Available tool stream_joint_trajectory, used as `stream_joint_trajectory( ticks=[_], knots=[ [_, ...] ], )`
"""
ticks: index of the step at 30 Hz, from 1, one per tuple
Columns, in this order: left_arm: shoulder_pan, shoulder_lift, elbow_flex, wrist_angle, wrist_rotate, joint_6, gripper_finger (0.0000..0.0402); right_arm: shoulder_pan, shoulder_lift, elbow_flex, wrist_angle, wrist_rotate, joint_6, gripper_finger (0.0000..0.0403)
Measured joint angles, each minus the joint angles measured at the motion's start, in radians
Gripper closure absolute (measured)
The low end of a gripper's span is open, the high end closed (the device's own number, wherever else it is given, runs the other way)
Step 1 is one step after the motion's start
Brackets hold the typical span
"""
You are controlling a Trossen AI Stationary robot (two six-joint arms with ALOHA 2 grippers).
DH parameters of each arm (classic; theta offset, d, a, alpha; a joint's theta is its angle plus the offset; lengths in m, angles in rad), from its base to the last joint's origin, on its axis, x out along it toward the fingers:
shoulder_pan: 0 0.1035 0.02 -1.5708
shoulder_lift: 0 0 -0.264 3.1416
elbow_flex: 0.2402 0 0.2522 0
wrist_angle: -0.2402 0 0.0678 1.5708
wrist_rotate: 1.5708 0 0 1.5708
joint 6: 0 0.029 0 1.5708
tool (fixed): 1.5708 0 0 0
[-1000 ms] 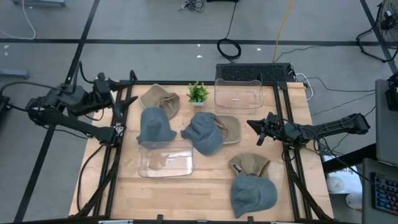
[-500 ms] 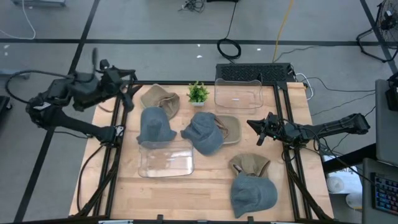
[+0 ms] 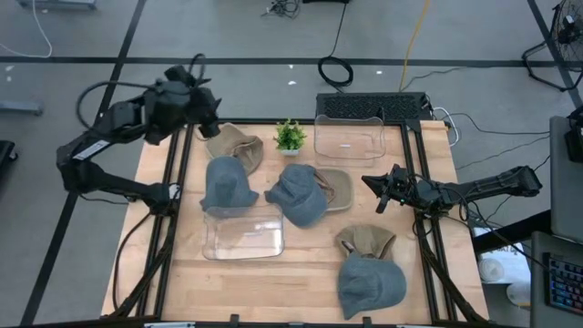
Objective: Pick & Place hat
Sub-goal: Put the top left brown cap into the top transparent bin
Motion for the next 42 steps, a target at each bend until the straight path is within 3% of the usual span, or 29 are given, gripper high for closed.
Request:
stream_joint_trajectory(
  ticks=[9,17,28,36,42],
  knots=[
    [0.153,0.092,0.000,0.098,0.000,0.317,0.0148,0.000,0.000,0.000,0.000,0.000,0.000,0.0403],
    [0.282,0.169,0.000,0.249,0.000,0.443,0.0153,0.000,0.000,0.000,0.000,0.000,0.000,0.0403],
    [0.414,0.276,0.000,0.394,0.035,0.536,0.0156,0.000,0.000,0.000,0.000,0.000,0.000,0.0403],
    [0.449,0.280,0.000,0.330,0.192,0.560,0.0156,0.000,0.000,0.000,0.000,0.000,0.000,0.0403],
    [0.479,0.299,0.000,0.205,0.297,0.471,0.0156,0.000,0.000,0.000,0.000,0.000,0.000,0.0403]
  ],
)
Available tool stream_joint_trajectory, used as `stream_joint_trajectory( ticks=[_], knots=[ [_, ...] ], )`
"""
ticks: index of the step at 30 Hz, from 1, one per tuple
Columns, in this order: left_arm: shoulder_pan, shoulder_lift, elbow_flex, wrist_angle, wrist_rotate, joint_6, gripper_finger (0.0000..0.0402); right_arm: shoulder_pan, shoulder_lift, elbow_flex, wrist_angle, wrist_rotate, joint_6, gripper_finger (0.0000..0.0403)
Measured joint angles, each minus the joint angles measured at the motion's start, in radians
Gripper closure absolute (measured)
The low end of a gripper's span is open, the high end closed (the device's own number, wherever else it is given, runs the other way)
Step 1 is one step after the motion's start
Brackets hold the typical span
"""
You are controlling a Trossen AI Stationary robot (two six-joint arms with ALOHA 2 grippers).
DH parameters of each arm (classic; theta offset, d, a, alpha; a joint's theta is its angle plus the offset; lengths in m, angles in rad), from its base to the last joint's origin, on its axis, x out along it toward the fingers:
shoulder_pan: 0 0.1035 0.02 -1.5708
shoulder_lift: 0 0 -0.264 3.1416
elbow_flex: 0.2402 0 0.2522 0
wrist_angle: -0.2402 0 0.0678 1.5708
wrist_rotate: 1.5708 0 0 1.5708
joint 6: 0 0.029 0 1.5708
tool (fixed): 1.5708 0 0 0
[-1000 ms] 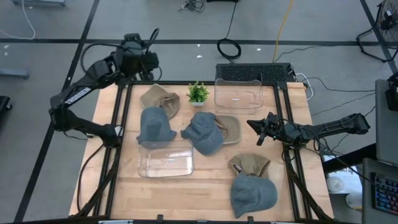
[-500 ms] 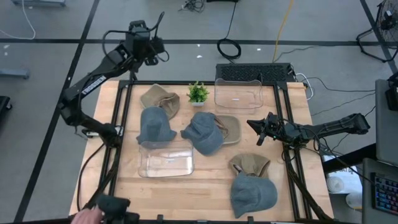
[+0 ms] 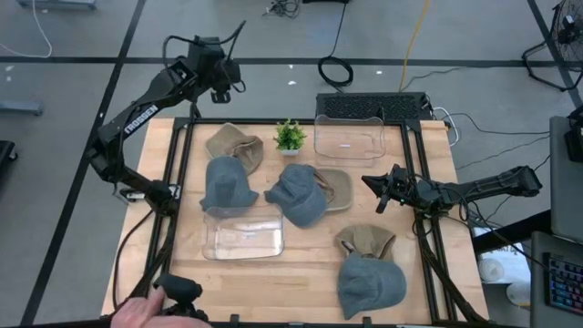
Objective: Pick & Place hat
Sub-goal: Put the top left brown cap into the top transparent bin
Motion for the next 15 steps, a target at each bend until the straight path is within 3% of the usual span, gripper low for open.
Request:
stream_joint_trajectory(
  ticks=[7,15],
  knots=[
    [0.015,0.048,0.000,-0.124,0.043,-0.047,0.0163,0.000,0.000,0.000,0.000,0.000,0.000,0.0403],
    [0.013,0.072,-0.001,-0.259,0.192,-0.173,0.0188,0.000,0.000,0.000,0.000,0.000,0.000,0.0403]
  ],
)
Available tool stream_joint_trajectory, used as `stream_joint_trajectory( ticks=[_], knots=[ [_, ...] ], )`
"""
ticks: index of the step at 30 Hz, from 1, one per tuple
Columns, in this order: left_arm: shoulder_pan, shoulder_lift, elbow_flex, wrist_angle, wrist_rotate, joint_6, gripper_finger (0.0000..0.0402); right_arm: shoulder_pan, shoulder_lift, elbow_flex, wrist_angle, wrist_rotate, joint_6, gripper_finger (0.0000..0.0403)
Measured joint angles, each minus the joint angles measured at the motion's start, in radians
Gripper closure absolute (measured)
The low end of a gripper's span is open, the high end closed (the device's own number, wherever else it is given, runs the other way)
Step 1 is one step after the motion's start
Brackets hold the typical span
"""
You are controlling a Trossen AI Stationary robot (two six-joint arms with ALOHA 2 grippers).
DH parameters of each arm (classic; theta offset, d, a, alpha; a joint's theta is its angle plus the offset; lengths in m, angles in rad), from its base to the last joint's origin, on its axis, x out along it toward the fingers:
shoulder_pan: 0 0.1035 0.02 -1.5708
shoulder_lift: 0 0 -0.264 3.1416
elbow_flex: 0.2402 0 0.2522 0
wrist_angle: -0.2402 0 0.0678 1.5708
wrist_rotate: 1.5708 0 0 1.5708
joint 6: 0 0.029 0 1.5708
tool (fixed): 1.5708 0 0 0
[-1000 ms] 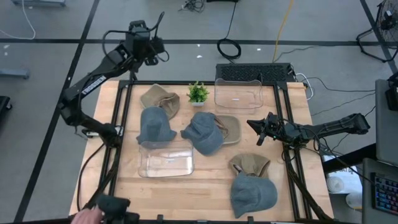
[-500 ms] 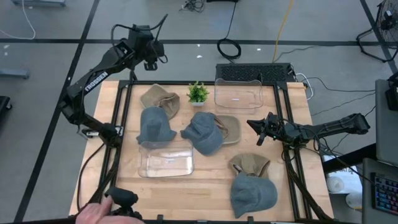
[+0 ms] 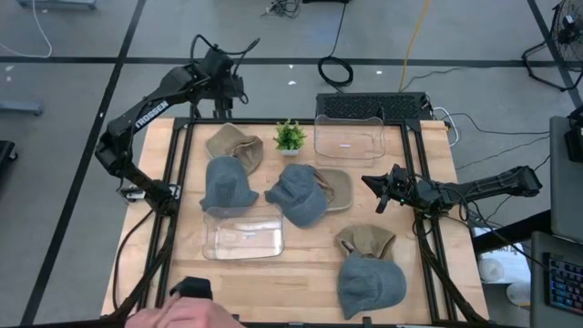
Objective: Pick & Place hat
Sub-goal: Put the top left brown cap into the top transparent bin
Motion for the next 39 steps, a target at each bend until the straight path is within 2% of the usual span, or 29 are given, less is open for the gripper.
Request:
stream_joint_trajectory(
  ticks=[7,17,22,26,39],
  knots=[
    [0.001,0.072,0.000,-0.066,0.072,-0.038,0.0189,0.000,0.000,0.000,0.000,0.000,0.000,0.0403],
    [0.020,0.202,0.000,-0.093,0.120,-0.026,0.0113,0.000,0.000,0.000,0.000,0.000,0.000,0.0403],
    [0.041,0.270,0.000,-0.123,0.143,-0.007,0.0091,0.000,0.000,0.000,0.000,0.000,0.000,0.0403],
    [0.046,0.319,0.000,-0.129,0.197,-0.018,0.0088,0.000,0.000,0.000,0.000,0.000,0.000,0.0403],
    [0.048,0.457,0.000,-0.178,0.225,-0.030,0.0088,0.000,0.000,0.000,0.000,0.000,0.000,0.0403]
  ],
)
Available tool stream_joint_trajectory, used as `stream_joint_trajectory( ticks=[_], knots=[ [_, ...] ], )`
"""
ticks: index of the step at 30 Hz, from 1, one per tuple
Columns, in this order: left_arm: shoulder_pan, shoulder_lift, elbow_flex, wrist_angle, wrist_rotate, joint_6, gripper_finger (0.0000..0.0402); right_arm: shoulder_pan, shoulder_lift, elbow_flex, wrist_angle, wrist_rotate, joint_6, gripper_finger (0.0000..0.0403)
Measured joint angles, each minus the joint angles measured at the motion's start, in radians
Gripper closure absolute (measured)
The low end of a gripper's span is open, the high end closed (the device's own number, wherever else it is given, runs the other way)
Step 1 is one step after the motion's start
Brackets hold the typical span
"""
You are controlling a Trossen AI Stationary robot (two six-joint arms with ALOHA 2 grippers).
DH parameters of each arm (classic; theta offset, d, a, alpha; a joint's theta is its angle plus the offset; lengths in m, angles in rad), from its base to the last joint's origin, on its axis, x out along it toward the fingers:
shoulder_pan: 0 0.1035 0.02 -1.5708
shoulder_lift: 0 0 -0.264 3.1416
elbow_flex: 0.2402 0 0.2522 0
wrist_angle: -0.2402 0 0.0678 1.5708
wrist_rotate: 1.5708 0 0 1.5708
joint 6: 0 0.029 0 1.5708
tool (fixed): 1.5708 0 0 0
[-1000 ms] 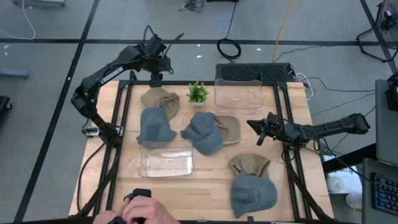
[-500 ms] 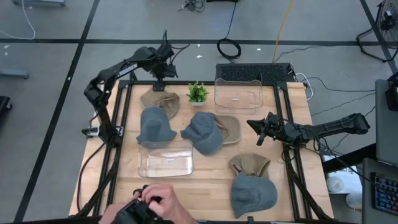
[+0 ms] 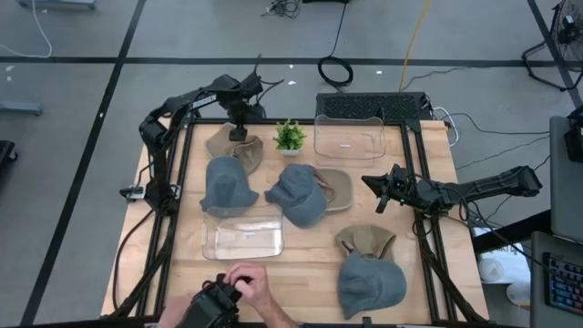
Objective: Pick & Place hat
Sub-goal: Put the top left brown cap into the top transparent bin
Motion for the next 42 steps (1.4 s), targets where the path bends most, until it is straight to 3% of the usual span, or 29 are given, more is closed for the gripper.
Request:
stream_joint_trajectory(
  ticks=[7,11,15,22,30,42],
  knots=[
    [0.000,0.048,0.000,-0.030,-0.001,0.058,0.0102,0.000,0.000,0.000,0.000,0.000,0.000,0.0403],
    [0.008,0.054,0.000,-0.038,0.005,0.109,0.0137,0.000,0.000,0.000,0.000,0.000,0.000,0.0403],
    [0.010,0.054,-0.002,-0.039,0.000,0.159,0.0212,0.000,0.000,0.000,0.000,0.000,0.000,0.0403],
    [0.009,0.054,-0.002,-0.038,-0.046,0.176,0.0382,0.000,0.000,0.000,0.000,0.000,0.000,0.0403],
    [0.000,0.019,-0.003,-0.035,-0.049,0.105,0.0390,0.000,0.000,0.000,0.000,0.000,0.000,0.0403],
    [0.003,-0.250,-0.003,-0.037,-0.068,0.054,0.0391,0.000,0.000,0.000,0.000,0.000,0.000,0.0403]
  ],
)
